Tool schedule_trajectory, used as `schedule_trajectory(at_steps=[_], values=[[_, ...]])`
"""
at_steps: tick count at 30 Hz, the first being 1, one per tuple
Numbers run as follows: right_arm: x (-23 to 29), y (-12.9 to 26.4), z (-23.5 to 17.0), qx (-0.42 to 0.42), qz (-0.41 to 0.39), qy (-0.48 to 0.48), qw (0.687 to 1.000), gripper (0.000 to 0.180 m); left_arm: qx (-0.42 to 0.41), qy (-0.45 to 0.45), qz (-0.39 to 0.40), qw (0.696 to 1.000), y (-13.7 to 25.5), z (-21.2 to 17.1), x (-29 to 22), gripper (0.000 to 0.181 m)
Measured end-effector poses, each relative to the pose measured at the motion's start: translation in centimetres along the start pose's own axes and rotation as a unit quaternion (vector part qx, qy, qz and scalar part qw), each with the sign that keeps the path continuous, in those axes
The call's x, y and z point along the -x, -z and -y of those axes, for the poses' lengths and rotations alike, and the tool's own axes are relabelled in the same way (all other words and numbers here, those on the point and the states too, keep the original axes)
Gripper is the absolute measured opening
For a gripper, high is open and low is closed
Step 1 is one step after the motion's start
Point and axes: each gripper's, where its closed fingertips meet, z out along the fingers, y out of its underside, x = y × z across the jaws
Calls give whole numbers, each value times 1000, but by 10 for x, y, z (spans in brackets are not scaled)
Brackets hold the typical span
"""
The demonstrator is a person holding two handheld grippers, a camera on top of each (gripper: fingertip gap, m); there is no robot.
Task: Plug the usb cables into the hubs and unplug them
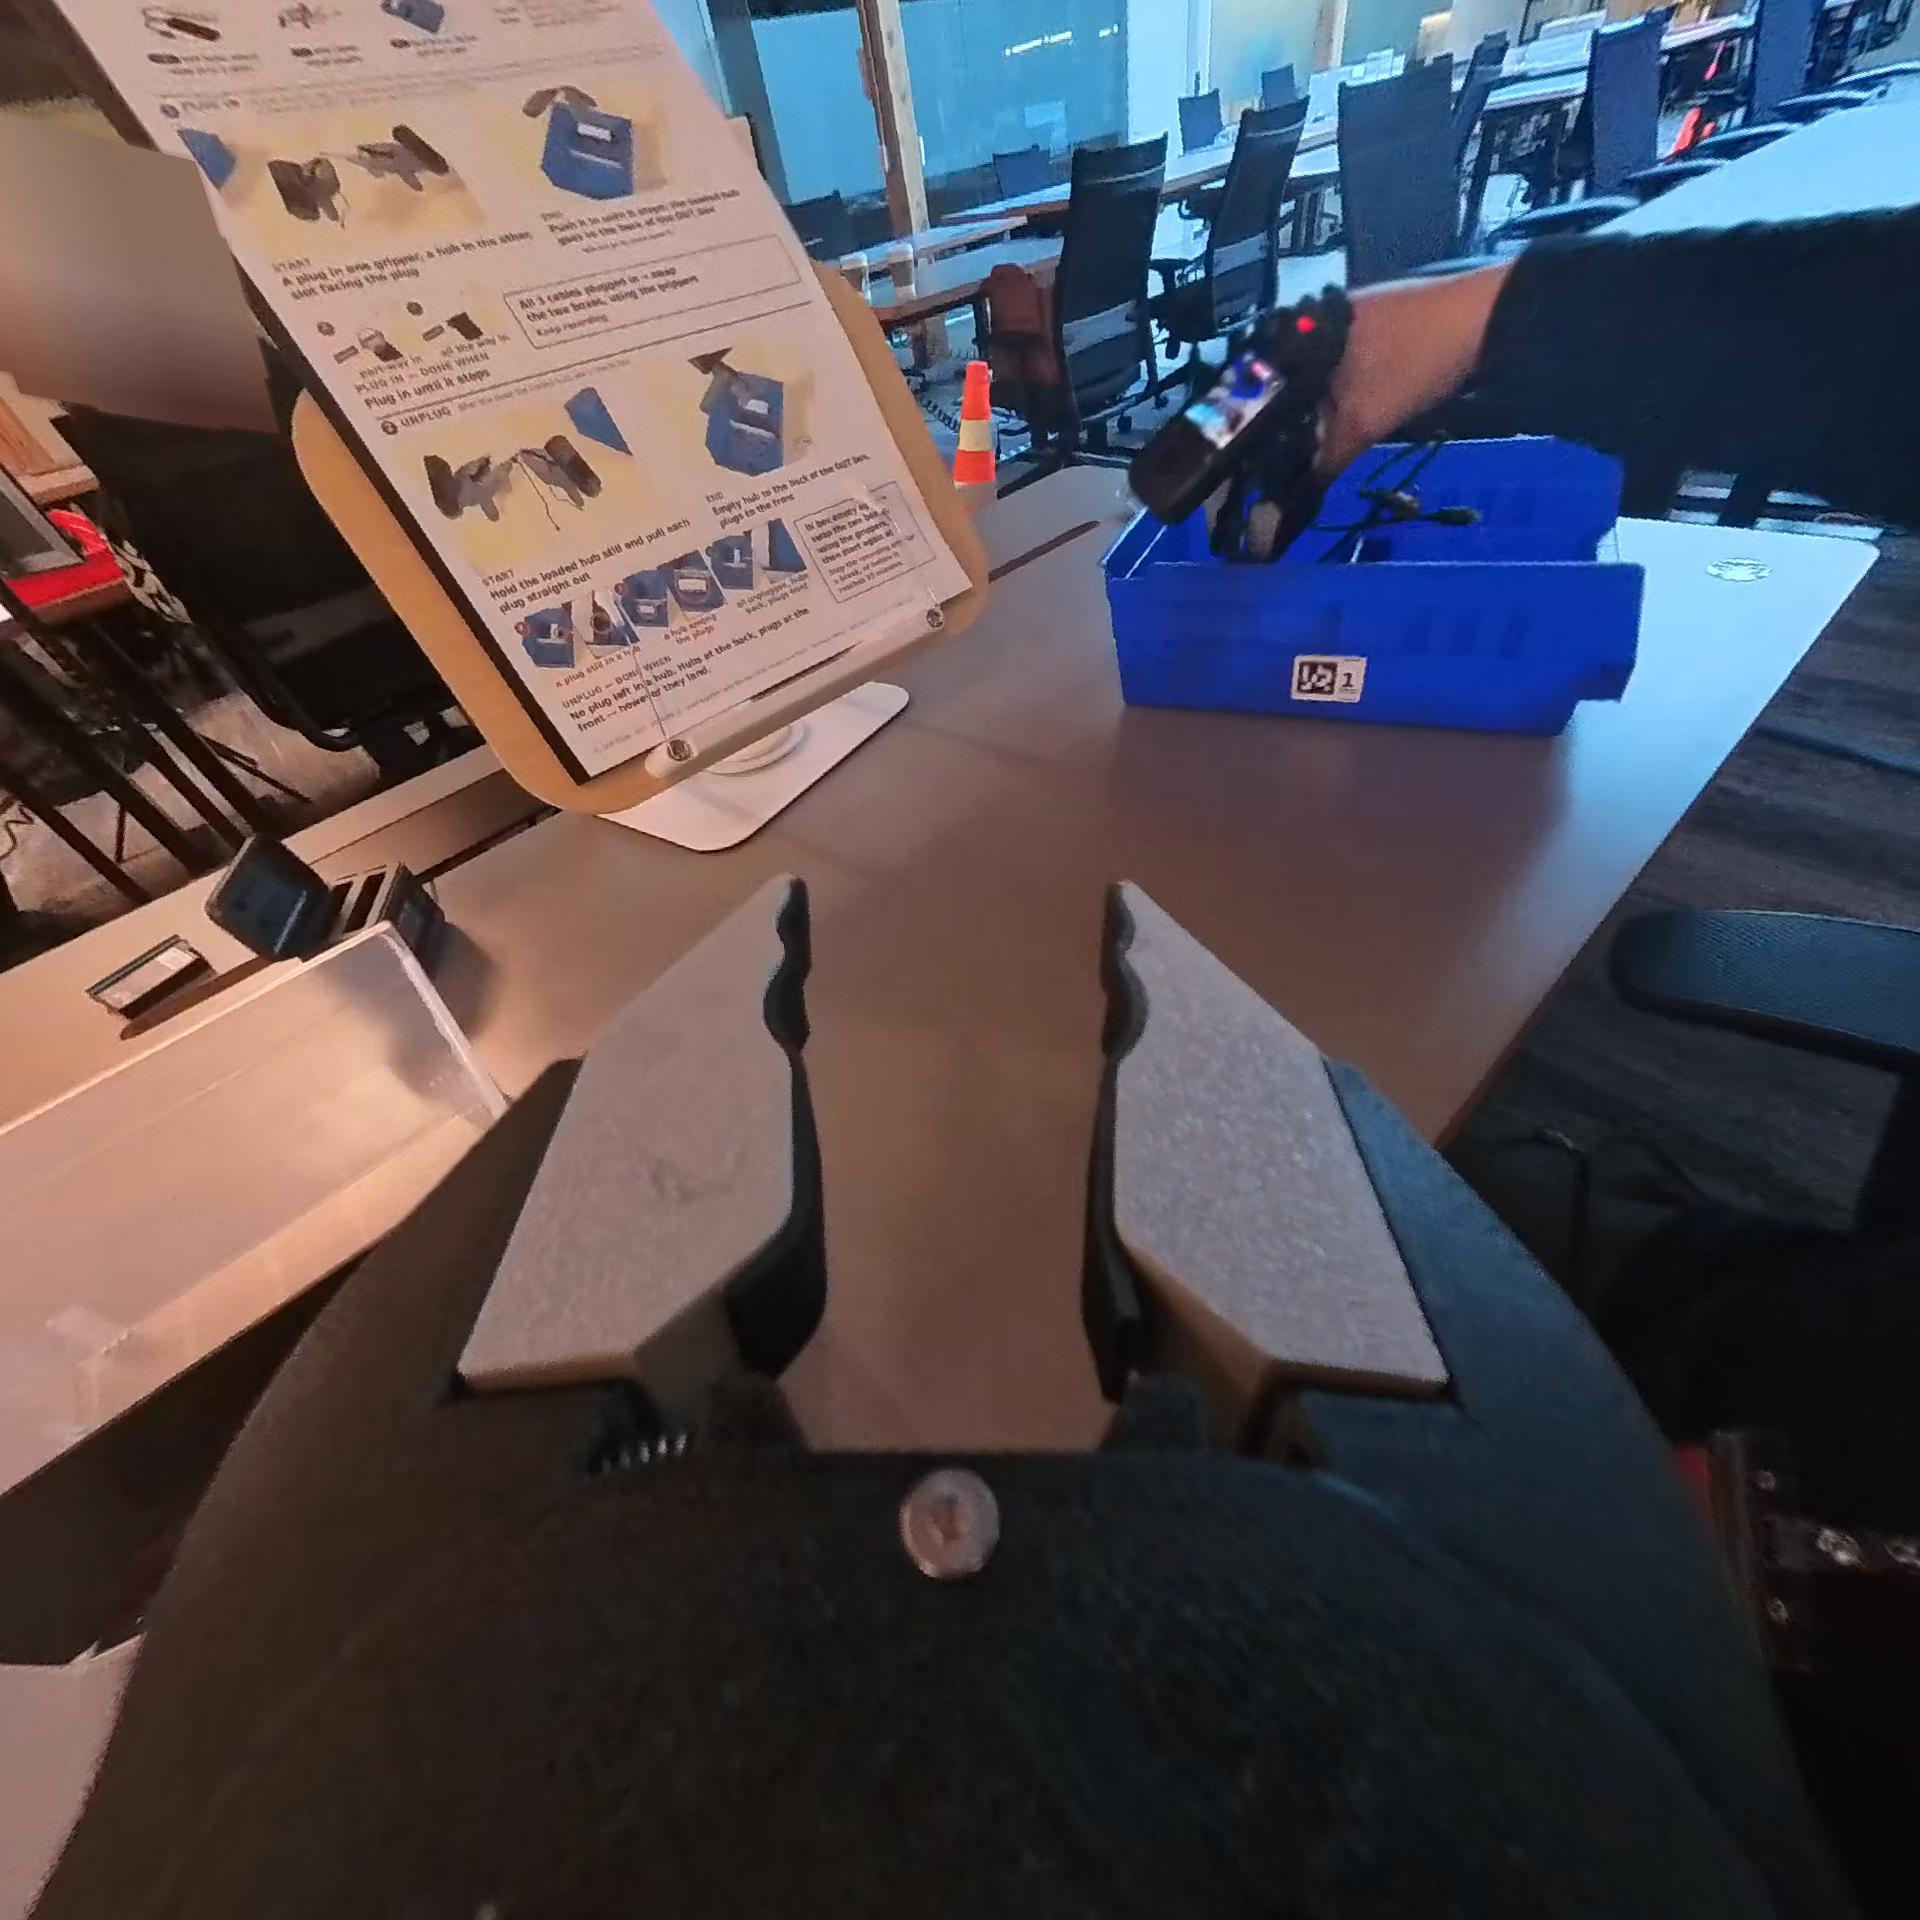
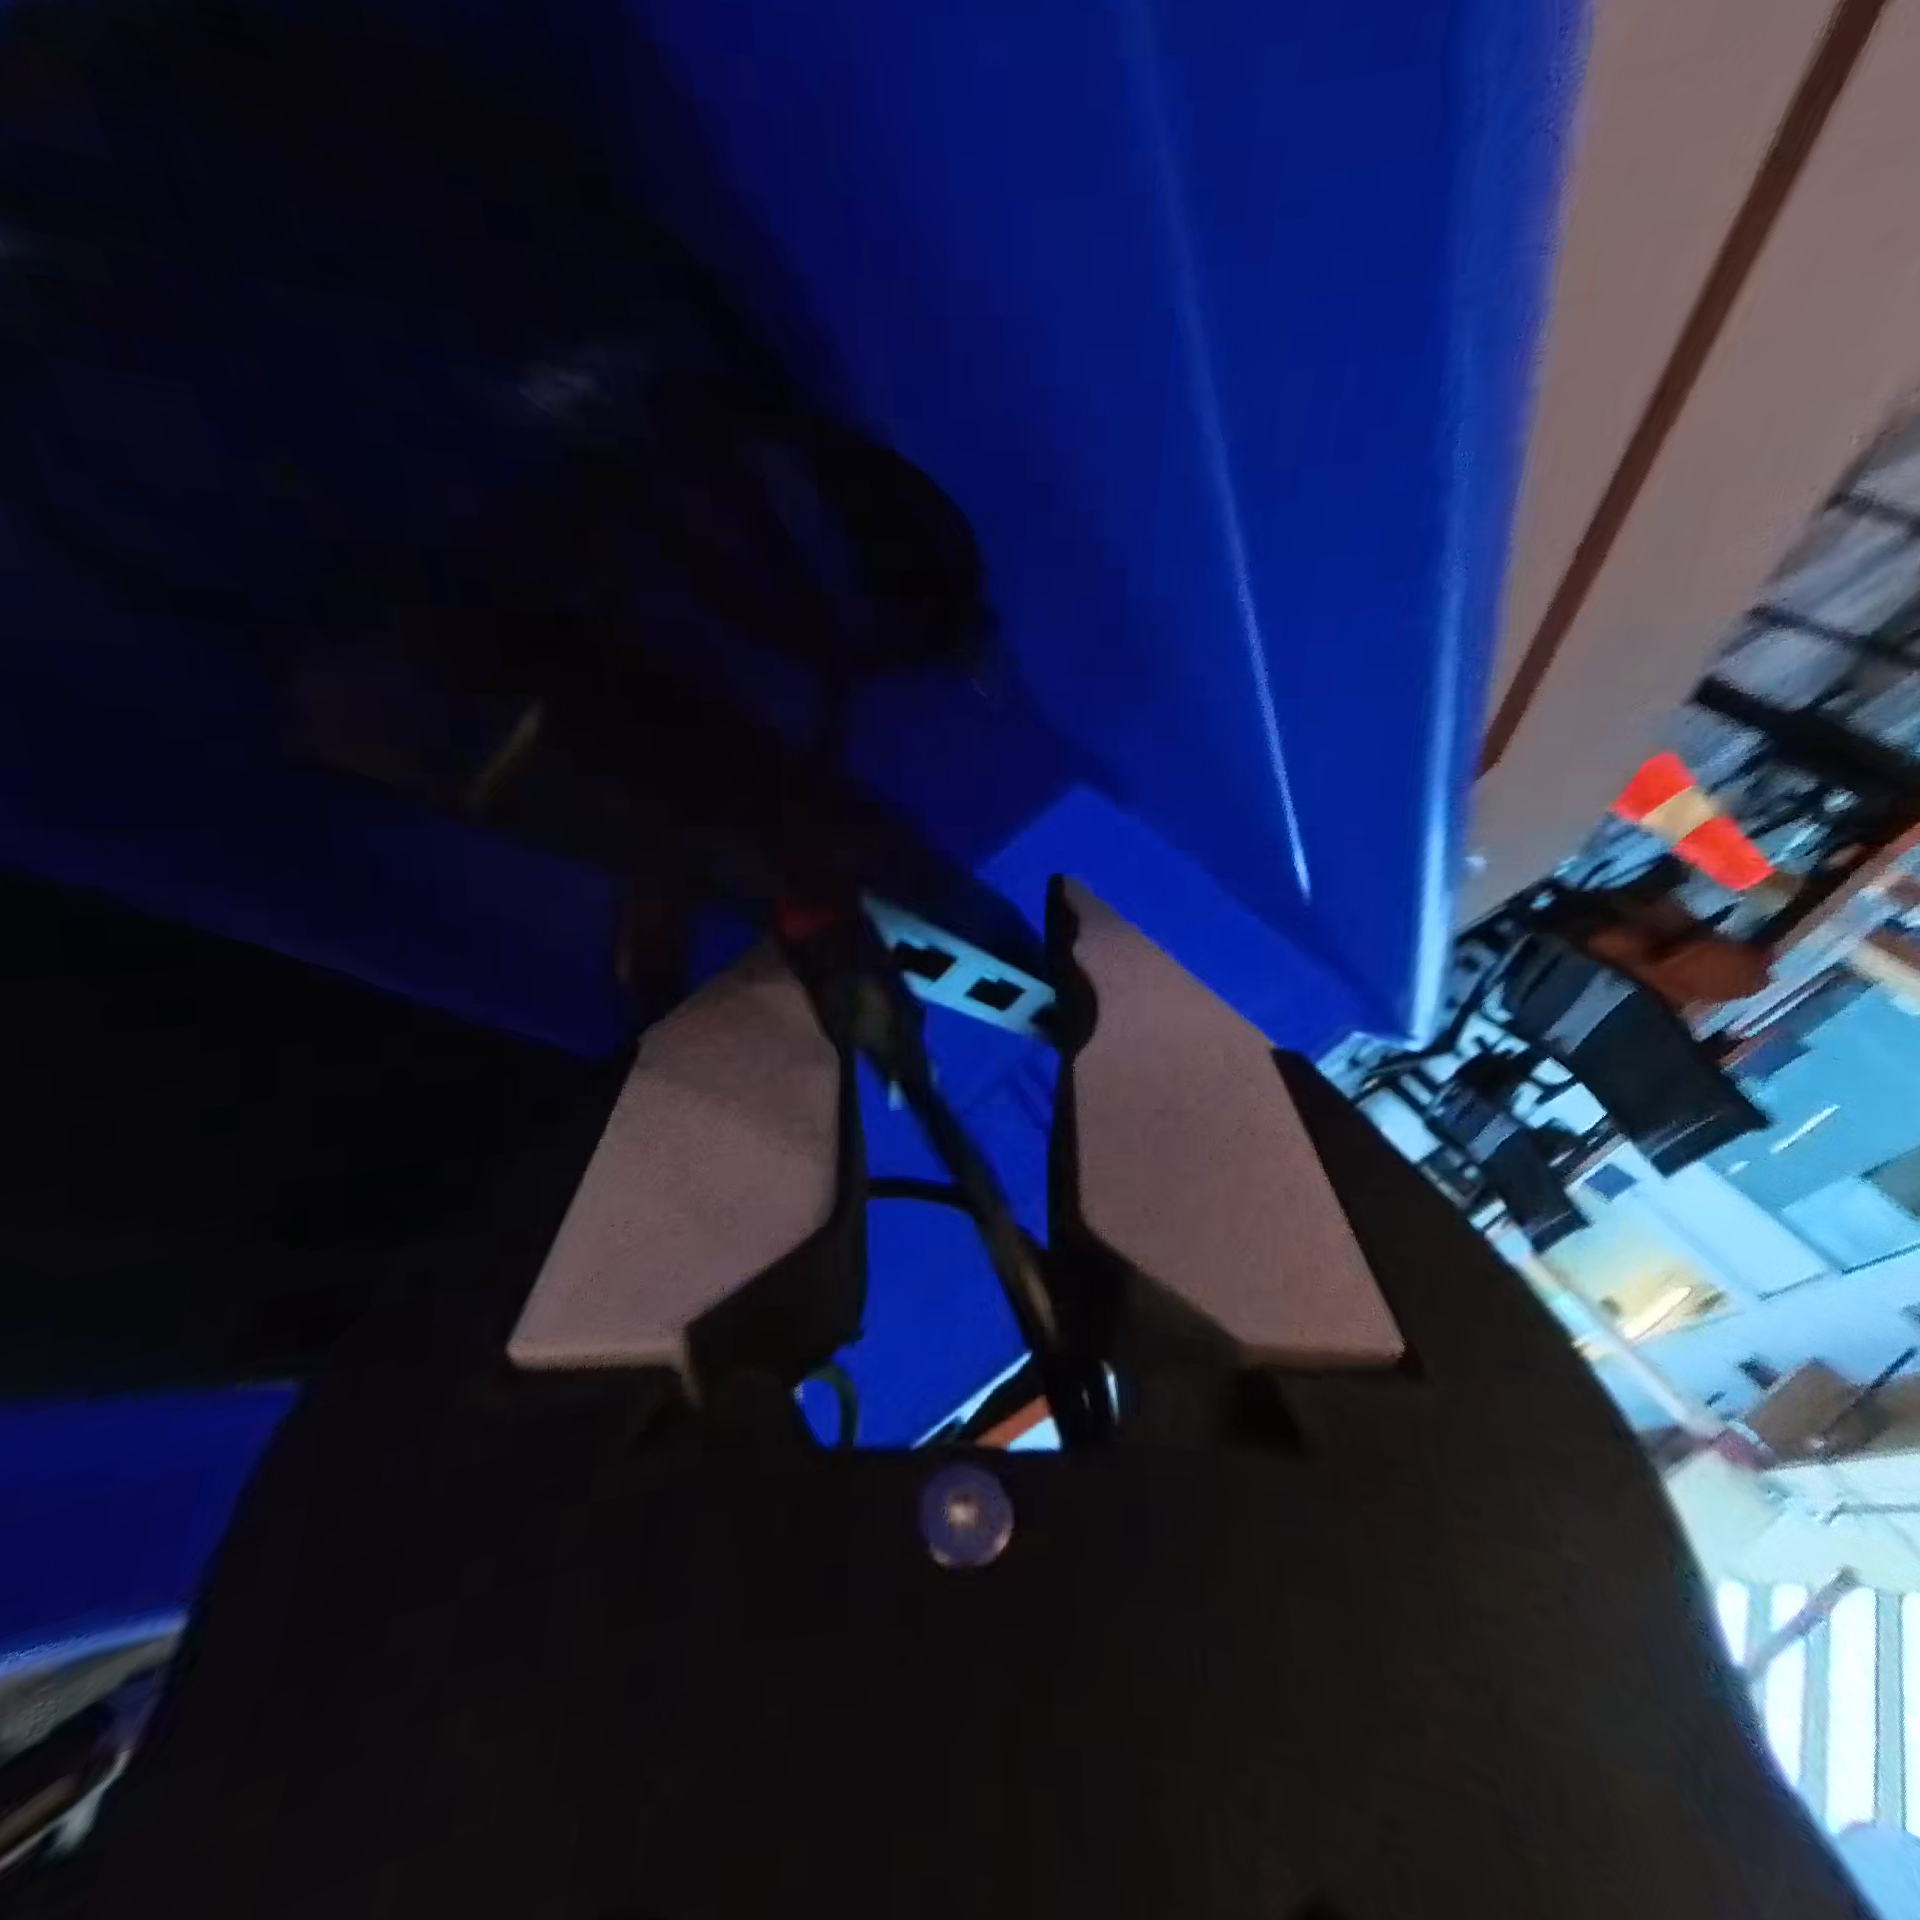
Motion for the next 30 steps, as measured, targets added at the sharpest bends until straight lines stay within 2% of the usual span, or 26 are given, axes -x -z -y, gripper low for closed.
schedule_trajectory(at_steps=[3,5,7,9,12,14,16,19,21,22,24,26,30], values=[[-10,-7,-23,59,-2,-1,998,32,21,-1,27,999,4,-12,15,54],[-21,7,-32,51,-11,-13,999,31,37,14,61,997,14,-23,36,59],[-37,40,-29,-30,-30,-50,998,30,42,37,106,993,31,-33,66,57],[-46,91,-15,-164,-23,-108,980,29,69,51,181,980,55,-53,105,55],[-59,179,-6,-337,-70,-176,922,27,96,106,220,965,84,-81,135,75],[-56,232,0,-424,-102,-234,869,24,81,142,214,963,93,-84,141,81],[-26,275,23,-514,-67,-270,811,21,62,162,209,962,97,-82,143,83],[50,317,83,-634,36,-251,731,24,65,165,202,963,92,-84,140,86],[102,319,131,-667,102,-222,704,24,71,162,205,963,88,-85,139,87],[122,311,155,-665,123,-214,705,25,69,161,204,963,85,-84,137,87],[147,281,200,-640,134,-205,728,25,57,158,199,965,79,-78,133,86],[158,250,237,-616,138,-200,749,25,50,153,195,968,74,-73,128,86],[140,212,281,-600,168,-231,748,22,59,147,191,969,65,-76,119,86]])
